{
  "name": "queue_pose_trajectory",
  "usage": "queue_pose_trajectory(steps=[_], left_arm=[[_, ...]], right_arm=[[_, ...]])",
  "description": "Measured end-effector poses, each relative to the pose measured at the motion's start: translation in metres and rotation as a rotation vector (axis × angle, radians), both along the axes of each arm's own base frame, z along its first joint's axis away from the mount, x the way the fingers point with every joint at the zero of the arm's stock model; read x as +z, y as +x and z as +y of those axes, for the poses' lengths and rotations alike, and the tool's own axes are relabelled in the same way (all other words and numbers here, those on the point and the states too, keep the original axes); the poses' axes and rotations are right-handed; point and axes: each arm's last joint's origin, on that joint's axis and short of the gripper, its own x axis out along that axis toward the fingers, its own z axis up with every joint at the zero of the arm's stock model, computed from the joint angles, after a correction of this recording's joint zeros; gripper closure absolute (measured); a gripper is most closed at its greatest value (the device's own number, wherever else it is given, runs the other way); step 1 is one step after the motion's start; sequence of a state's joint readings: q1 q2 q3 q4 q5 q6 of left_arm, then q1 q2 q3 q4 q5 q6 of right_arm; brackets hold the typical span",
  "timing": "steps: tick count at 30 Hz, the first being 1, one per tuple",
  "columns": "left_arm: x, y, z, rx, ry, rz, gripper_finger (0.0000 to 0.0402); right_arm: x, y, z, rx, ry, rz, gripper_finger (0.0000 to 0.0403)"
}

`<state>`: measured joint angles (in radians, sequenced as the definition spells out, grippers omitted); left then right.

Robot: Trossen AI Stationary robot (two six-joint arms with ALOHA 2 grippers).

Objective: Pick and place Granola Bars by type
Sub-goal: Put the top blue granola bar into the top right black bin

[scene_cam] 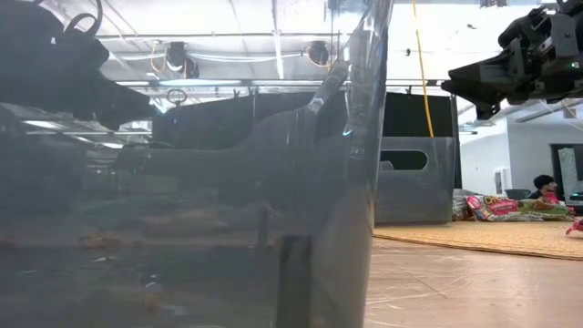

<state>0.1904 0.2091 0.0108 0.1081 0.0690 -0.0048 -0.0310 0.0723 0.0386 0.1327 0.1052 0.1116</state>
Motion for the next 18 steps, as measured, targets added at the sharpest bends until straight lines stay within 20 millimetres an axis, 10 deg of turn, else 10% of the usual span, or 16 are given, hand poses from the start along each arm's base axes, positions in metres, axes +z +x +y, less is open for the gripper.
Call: queue_pose_trajectory(steps=[12,18], left_arm=[[0.000,0.000,0.000,0.000,0.000,0.000,0.0185],[0.000,0.000,0.000,0.000,0.000,0.000,0.0185]], right_arm=[[0.024,-0.004,0.000,0.022,0.114,-0.268,0.0273],[0.042,-0.002,-0.002,-0.079,0.099,-0.086,0.0273]])
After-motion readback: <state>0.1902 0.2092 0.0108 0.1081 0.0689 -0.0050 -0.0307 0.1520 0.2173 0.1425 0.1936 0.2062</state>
